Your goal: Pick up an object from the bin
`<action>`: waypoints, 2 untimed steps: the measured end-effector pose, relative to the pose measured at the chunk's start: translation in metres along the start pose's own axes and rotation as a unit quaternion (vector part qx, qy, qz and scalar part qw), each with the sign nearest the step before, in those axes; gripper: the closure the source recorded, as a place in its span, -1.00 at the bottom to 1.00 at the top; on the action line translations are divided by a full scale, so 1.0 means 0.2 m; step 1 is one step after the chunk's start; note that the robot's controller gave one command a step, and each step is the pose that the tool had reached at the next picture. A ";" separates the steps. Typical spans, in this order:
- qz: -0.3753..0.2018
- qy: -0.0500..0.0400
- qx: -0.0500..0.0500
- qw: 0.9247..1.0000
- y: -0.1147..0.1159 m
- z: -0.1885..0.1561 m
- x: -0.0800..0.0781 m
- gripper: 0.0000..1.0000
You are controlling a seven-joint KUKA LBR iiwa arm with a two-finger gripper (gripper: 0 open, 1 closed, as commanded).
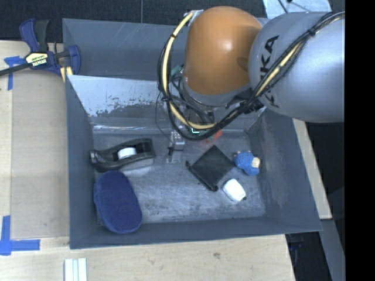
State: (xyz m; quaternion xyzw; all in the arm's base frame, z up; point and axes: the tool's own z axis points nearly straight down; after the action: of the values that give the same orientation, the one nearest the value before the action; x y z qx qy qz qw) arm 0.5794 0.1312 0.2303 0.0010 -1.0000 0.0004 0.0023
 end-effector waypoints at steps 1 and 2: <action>0.022 0.000 0.000 1.000 0.22 0.70 -0.12 -1.00; 0.023 0.000 0.001 1.000 0.22 0.68 -0.12 1.00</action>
Offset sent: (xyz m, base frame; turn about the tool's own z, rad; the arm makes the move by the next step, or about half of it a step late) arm 0.0242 0.0442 -0.1357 0.0464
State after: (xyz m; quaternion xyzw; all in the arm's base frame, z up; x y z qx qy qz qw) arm 0.6033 0.1741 0.0941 -0.0219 -0.9998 0.0010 0.0020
